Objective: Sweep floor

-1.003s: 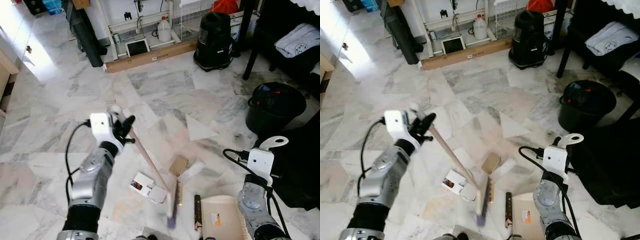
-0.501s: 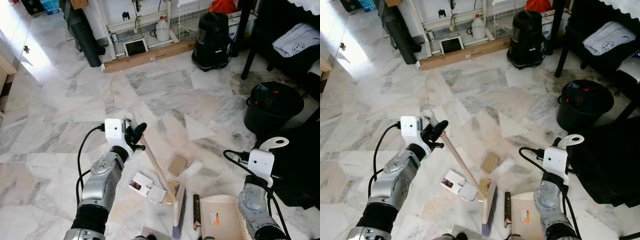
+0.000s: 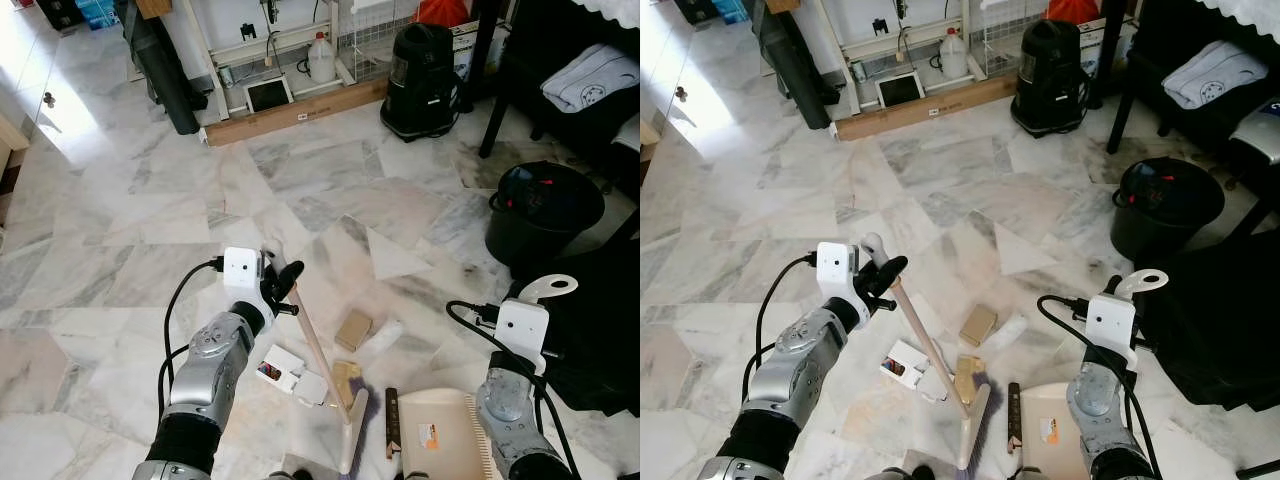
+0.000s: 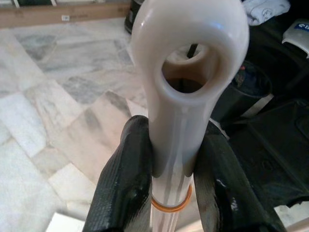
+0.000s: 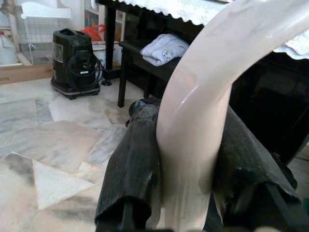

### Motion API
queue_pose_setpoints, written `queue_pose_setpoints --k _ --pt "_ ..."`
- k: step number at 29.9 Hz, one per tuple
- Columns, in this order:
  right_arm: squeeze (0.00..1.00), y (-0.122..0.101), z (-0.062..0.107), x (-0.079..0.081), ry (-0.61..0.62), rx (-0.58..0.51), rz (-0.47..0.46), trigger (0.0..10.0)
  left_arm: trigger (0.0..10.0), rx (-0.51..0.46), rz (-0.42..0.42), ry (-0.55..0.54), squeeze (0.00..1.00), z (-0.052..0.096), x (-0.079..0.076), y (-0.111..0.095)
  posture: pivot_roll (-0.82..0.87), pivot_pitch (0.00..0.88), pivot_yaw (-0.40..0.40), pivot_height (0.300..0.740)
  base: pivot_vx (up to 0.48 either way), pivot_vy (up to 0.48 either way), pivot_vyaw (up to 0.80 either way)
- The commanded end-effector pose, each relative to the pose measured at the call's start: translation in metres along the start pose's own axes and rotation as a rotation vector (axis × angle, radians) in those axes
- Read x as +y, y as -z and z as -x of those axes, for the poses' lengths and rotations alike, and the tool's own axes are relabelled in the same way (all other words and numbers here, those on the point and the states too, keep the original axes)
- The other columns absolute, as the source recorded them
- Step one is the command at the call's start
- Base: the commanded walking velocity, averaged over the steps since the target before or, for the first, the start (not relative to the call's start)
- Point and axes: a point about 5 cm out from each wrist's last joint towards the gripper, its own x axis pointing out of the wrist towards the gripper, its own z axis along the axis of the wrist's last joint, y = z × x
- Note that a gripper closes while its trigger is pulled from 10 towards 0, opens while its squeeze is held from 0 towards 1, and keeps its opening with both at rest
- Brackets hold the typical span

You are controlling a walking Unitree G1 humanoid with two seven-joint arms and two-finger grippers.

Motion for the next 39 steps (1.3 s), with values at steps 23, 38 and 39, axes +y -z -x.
queue_pose_setpoints --k 23,38,39 --pt "0.00 0.010 0.001 0.002 -0.016 0.101 0.001 10.0 10.0 -0.076 0.394 -0.034 0.00 -0.011 0.011 -0.027 0.00 0.108 0.140 0.740 0.000 0.000 0.00" --pt "0.00 -0.020 -0.036 -0.003 0.079 0.053 -0.151 10.0 10.0 -0.334 0.159 -0.022 0.00 -0.006 0.015 -0.084 -0.03 0.000 0.119 0.740 0.000 0.000 0.00" --pt "0.00 -0.021 -0.037 -0.006 0.090 0.047 -0.156 10.0 10.0 -0.337 0.146 -0.025 0.00 -0.005 0.015 -0.084 -0.03 0.000 0.117 0.740 0.000 0.000 0.00"
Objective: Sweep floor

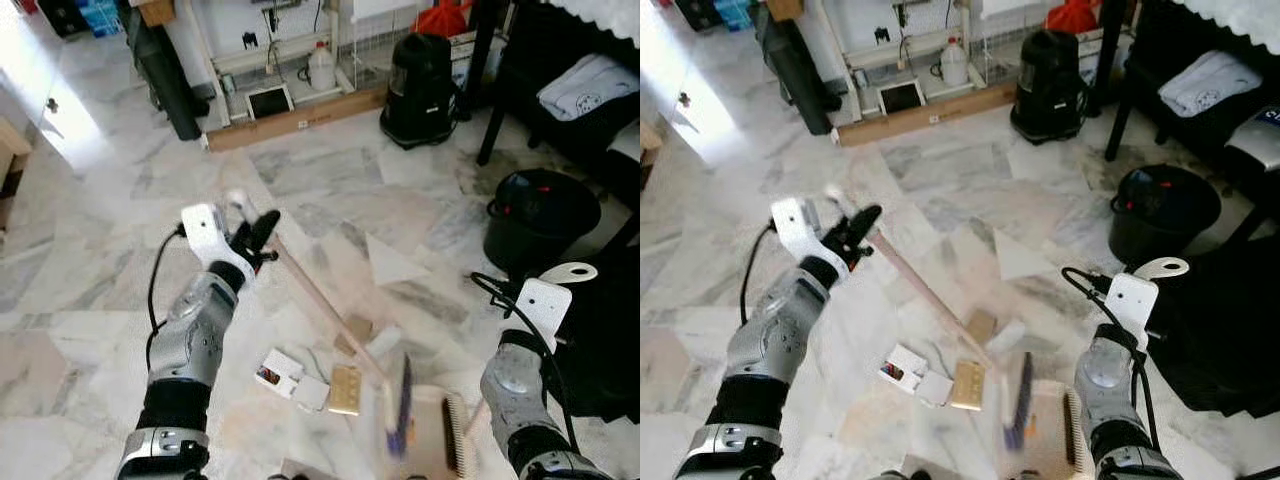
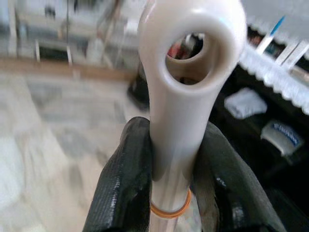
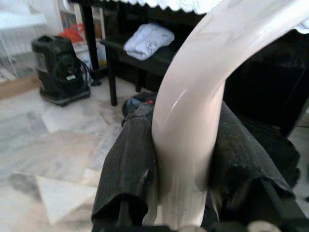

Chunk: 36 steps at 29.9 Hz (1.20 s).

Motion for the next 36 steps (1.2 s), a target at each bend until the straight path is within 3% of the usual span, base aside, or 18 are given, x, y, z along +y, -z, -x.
queue_pose_setpoints --k 1,11,13,15,19,25,30,36 --pt "0.00 -0.007 -0.006 -0.004 0.023 -0.034 -0.020 10.0 10.0 -0.056 -0.040 0.018 0.00 0.000 -0.003 -0.009 -0.04 0.000 0.115 0.740 0.000 0.000 0.00" --pt "0.00 -0.018 -0.013 -0.029 0.085 -0.123 -0.052 10.0 10.0 -0.071 -0.165 -0.016 0.00 0.007 0.003 -0.002 -0.09 0.000 0.110 0.740 0.000 0.000 0.00" --pt "0.00 -0.022 -0.013 -0.033 0.115 -0.135 -0.094 10.0 10.0 -0.069 -0.248 -0.025 0.00 0.007 0.005 0.001 -0.11 0.000 0.108 0.740 0.000 0.000 0.00" --pt "0.00 -0.024 -0.014 -0.034 0.121 -0.133 -0.112 10.0 10.0 -0.066 -0.265 -0.025 0.00 0.006 0.005 0.004 -0.11 0.000 0.107 0.740 0.000 0.000 0.00" --pt "0.00 -0.037 -0.013 -0.028 0.079 -0.175 -0.174 10.0 10.0 -0.046 -0.359 -0.037 0.00 0.009 0.009 0.014 -0.13 0.000 0.106 0.740 0.000 0.000 0.00" --pt "0.00 -0.046 -0.012 -0.016 0.004 -0.192 -0.229 10.0 10.0 -0.026 -0.428 -0.090 0.00 0.020 0.024 0.024 -0.14 0.000 0.096 0.740 0.000 0.000 0.00" --pt "0.00 -0.054 -0.016 -0.004 -0.072 -0.183 -0.246 10.0 10.0 -0.026 -0.448 -0.163 0.00 0.025 0.039 0.027 -0.15 0.000 0.067 0.740 0.000 0.000 0.00" --pt "0.00 -0.062 -0.022 -0.002 -0.130 -0.191 -0.244 10.0 10.0 -0.023 -0.452 -0.225 0.00 0.032 0.048 0.036 -0.15 0.000 0.033 0.740 0.000 0.000 0.00"
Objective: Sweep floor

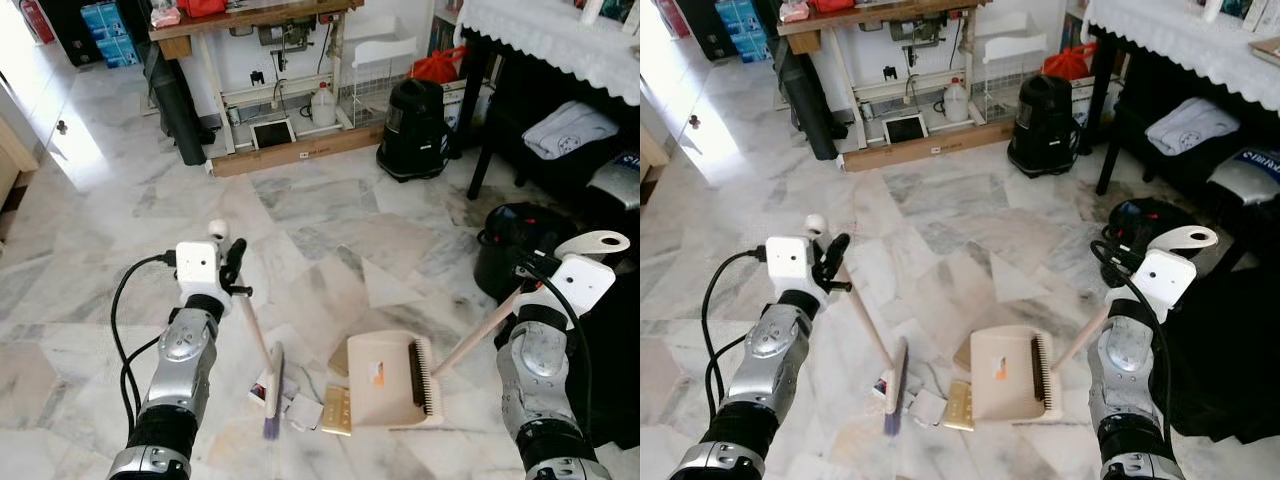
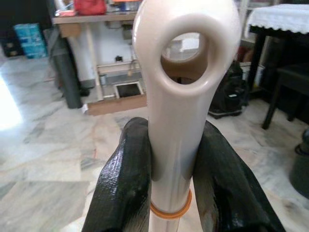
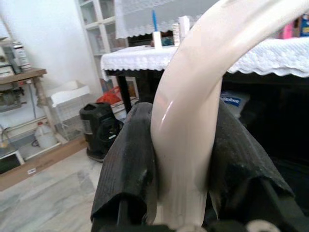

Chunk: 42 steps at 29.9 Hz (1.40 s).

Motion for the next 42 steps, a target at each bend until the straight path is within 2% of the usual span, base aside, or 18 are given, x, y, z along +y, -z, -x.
queue_pose_setpoints --k 1,7,12,14,16,17,20,24,29,42 --pt "0.00 -0.021 -0.011 0.008 -0.040 -0.081 -0.025 10.0 10.0 -0.035 -0.024 -0.020 0.00 -0.001 0.003 -0.003 -0.15 0.000 0.030 0.740 0.000 0.000 0.00" --pt "0.00 -0.022 -0.010 0.008 -0.089 -0.085 -0.002 10.0 10.0 -0.047 -0.029 -0.023 0.00 -0.002 0.003 -0.002 -0.16 0.000 0.052 0.740 0.000 0.000 0.00" --pt "0.00 -0.021 -0.001 0.015 -0.150 -0.096 0.023 10.0 10.0 -0.063 -0.055 0.019 0.00 0.000 0.000 -0.006 -0.15 0.000 0.085 0.740 0.000 0.000 0.00" --pt "0.00 -0.024 0.006 0.013 -0.139 -0.111 0.005 10.0 10.0 -0.083 -0.062 0.016 0.00 0.003 0.003 -0.010 -0.15 0.000 0.086 0.740 0.000 0.000 0.00" --pt "0.00 -0.024 0.023 0.010 -0.161 -0.118 0.037 10.0 10.0 -0.119 -0.066 -0.016 0.00 0.008 0.011 -0.018 -0.15 0.000 0.094 0.740 0.000 0.000 0.00" --pt "0.00 -0.024 0.023 0.010 -0.161 -0.118 0.037 10.0 10.0 -0.119 -0.066 -0.016 0.00 0.008 0.011 -0.018 -0.15 0.000 0.094 0.740 0.000 0.000 0.00" --pt "0.00 -0.024 0.039 0.002 -0.189 -0.115 0.088 10.0 10.0 -0.139 -0.083 -0.008 0.00 0.015 0.010 -0.023 -0.15 0.000 0.094 0.740 0.000 0.000 0.00" --pt "0.00 -0.024 0.048 -0.008 -0.163 -0.099 0.094 10.0 10.0 -0.133 -0.097 0.006 0.00 0.021 0.008 -0.021 -0.15 0.000 0.102 0.740 0.000 0.000 0.00" --pt "0.00 -0.022 0.051 -0.016 -0.126 -0.079 0.109 10.0 10.0 -0.123 -0.098 0.020 0.00 0.024 0.008 -0.021 -0.13 0.000 0.116 0.740 0.000 0.000 0.00" --pt "0.00 -0.022 0.043 -0.009 -0.132 -0.059 0.093 10.0 10.0 -0.102 -0.105 0.006 0.00 0.025 0.013 -0.016 -0.15 0.000 0.115 0.740 0.000 0.000 0.00"
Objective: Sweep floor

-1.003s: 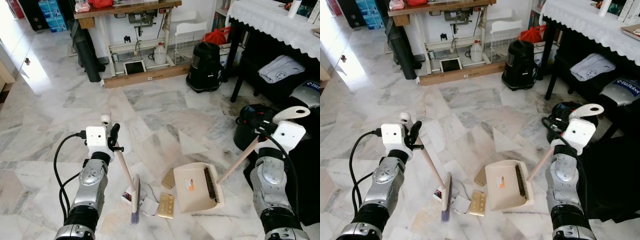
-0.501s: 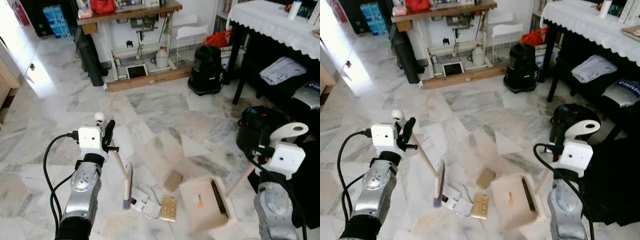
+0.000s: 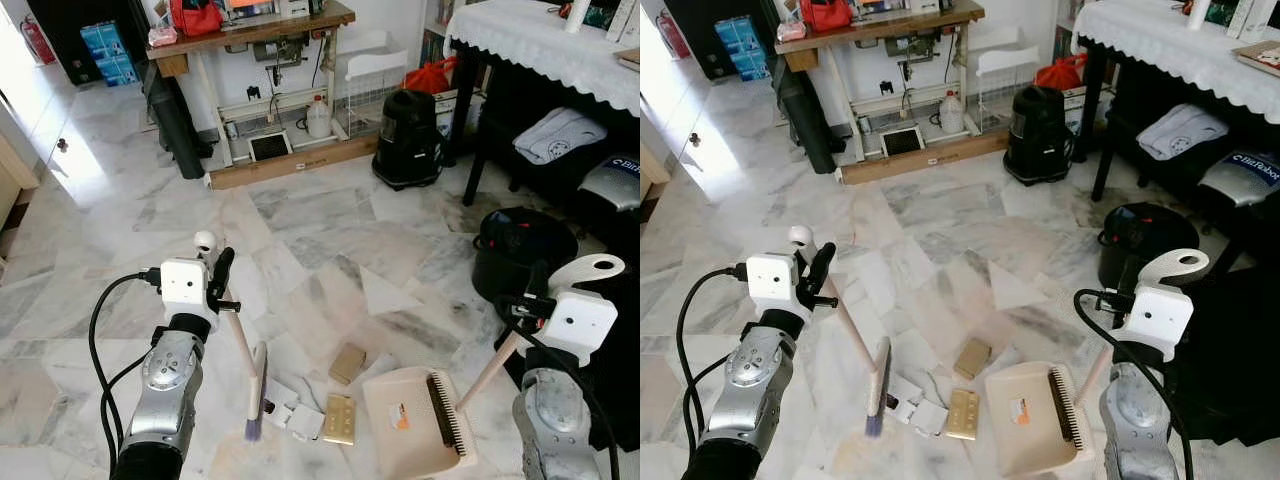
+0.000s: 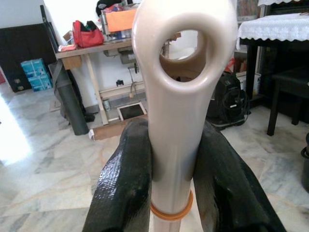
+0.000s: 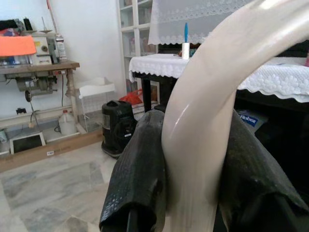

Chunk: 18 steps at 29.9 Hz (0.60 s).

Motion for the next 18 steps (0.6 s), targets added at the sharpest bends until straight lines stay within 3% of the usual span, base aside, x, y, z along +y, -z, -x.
queue_pose_setpoints --k 1,8,12,18 --pt "0.00 -0.012 -0.006 0.003 -0.005 -0.056 -0.023 10.0 10.0 -0.033 -0.033 -0.015 0.00 -0.002 0.009 -0.007 -0.15 0.000 0.104 0.740 0.000 0.000 0.00" --pt "0.00 -0.018 -0.008 0.007 -0.088 -0.061 -0.005 10.0 10.0 -0.027 -0.030 -0.071 0.00 0.007 0.011 -0.004 -0.09 0.000 0.039 0.740 0.000 0.000 0.31" --pt "0.00 -0.017 -0.005 0.011 -0.110 -0.055 -0.007 10.0 10.0 -0.005 -0.028 -0.053 0.00 0.017 0.007 0.000 -0.10 0.000 0.059 0.740 0.000 0.000 0.45" --pt "0.00 -0.020 -0.002 0.006 -0.064 -0.056 -0.056 10.0 10.0 0.008 -0.024 -0.012 0.00 0.012 0.000 0.002 -0.15 0.000 0.094 0.740 0.000 0.000 0.52"
